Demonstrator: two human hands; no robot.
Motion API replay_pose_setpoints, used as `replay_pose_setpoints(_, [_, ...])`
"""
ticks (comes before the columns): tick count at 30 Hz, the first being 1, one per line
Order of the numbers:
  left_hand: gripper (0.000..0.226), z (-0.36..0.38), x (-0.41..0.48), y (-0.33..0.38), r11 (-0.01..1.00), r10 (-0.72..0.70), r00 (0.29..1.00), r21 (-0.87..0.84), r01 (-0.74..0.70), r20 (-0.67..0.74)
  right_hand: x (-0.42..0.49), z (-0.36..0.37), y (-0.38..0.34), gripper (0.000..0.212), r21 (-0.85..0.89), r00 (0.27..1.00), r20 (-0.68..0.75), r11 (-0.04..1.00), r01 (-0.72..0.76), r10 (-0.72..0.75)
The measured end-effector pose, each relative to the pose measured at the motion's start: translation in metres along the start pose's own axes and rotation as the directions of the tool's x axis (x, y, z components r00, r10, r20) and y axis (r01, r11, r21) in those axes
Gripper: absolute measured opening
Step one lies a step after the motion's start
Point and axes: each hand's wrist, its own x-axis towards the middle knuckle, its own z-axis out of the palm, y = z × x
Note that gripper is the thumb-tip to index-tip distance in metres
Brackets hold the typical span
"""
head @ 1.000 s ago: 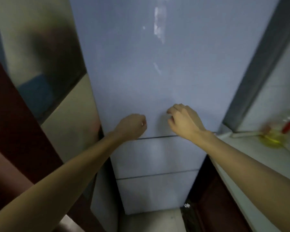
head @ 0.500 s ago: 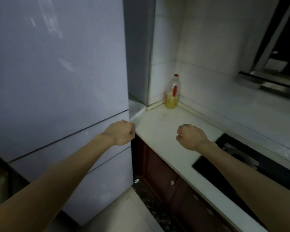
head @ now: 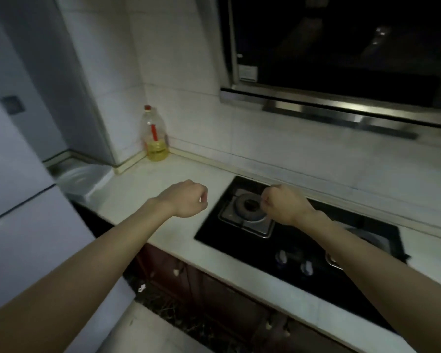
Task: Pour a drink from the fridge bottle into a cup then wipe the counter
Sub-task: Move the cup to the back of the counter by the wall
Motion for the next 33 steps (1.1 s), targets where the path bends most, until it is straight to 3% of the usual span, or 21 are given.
replay_pose_setpoints(6, [0.017,0.010,0.075,0.090,0.976,0.206,0.978,0.062,-0.208,0.032,-0.056,-0.006,0.096,0.028,0.025,0.975,0.048,0.976,-0.218,0.216])
replay_pose_setpoints(10, [0.013,0.019,0.119,0.141,0.928,0.361,0.931,0.083,-0.364,0.051,-0.091,-0.009,0.140,0.024,-0.010,0.917,0.035,0.917,-0.398,0.398])
replay_pose_setpoints(17, [0.011,0.041,0.176,0.227,0.776,0.627,0.777,0.044,-0.630,0.057,-0.147,-0.013,0.183,0.022,-0.044,0.757,0.005,0.757,-0.652,0.653])
replay_pose_setpoints(23, [0.011,0.061,0.179,0.325,0.613,0.785,0.612,0.031,-0.790,0.097,-0.234,-0.018,0.200,0.031,-0.033,0.571,-0.028,0.570,-0.821,0.821])
replay_pose_setpoints(27, [0.016,0.074,0.163,0.392,0.495,0.855,0.493,0.031,-0.868,0.159,-0.296,-0.024,0.214,0.031,-0.044,0.440,-0.054,0.439,-0.898,0.896])
replay_pose_setpoints(33, [0.022,0.094,0.135,0.486,0.384,0.891,0.388,0.065,-0.921,0.235,-0.382,-0.029,0.243,0.032,-0.011,0.324,-0.077,0.324,-0.946,0.943])
